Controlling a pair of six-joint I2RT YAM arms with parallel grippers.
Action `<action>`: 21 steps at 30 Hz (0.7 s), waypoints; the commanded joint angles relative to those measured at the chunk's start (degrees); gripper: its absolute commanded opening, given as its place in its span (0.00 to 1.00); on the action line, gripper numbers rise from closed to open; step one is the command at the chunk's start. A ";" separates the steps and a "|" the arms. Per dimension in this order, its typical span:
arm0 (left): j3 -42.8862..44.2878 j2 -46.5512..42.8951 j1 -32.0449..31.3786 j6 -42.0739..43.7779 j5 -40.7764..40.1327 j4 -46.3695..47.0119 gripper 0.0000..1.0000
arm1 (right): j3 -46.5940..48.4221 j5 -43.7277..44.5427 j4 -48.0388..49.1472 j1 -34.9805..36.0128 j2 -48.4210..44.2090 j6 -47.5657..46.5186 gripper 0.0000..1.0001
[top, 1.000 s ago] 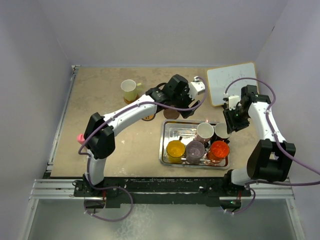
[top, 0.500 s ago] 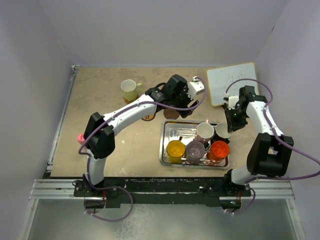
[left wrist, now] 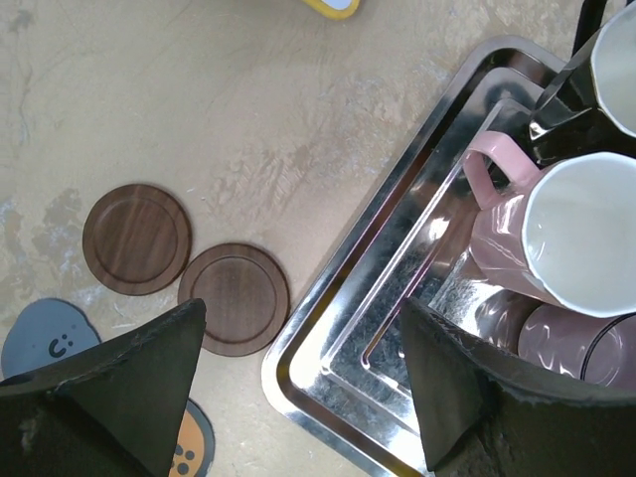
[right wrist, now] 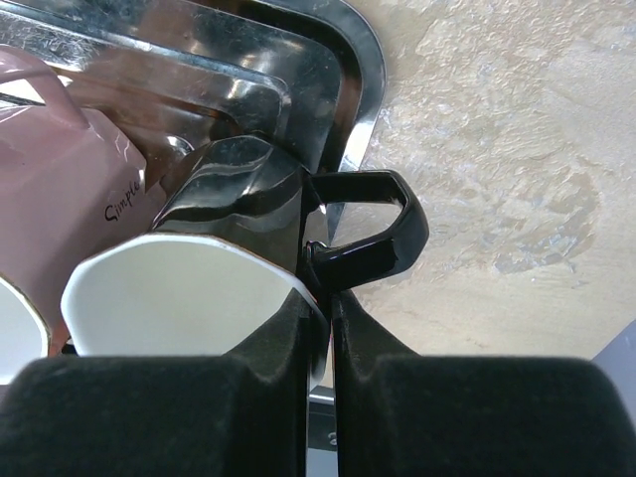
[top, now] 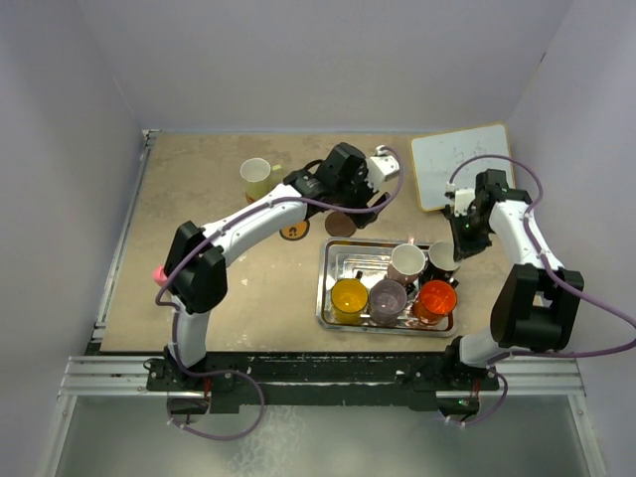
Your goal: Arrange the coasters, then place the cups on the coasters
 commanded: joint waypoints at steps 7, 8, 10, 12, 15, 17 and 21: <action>1.27 -4.43 1.72 0.37 2.58 6.59 0.78 | 10.65 -2.25 -2.92 -0.11 -3.51 0.05 0.00; 2.14 -4.12 1.74 -0.44 2.62 6.26 0.79 | 11.73 -2.58 -3.18 -0.06 -3.67 0.31 0.00; 4.65 -3.17 1.74 -2.46 2.63 4.96 0.79 | 13.94 -3.10 -3.06 -0.08 -3.81 0.82 0.00; 7.86 -2.05 1.74 -4.86 2.88 3.64 0.80 | 16.61 -3.22 -2.15 0.09 -3.75 1.76 0.00; 12.59 -0.65 1.75 -8.90 2.61 1.56 0.82 | 20.56 -1.97 0.44 1.01 -3.21 3.58 0.00; 15.31 0.20 1.72 -12.05 2.16 1.12 0.83 | 22.64 0.33 3.66 2.14 -2.83 5.02 0.00; 21.57 3.56 1.45 -20.50 1.39 0.40 0.84 | 26.94 5.37 8.49 5.95 -1.10 7.67 0.00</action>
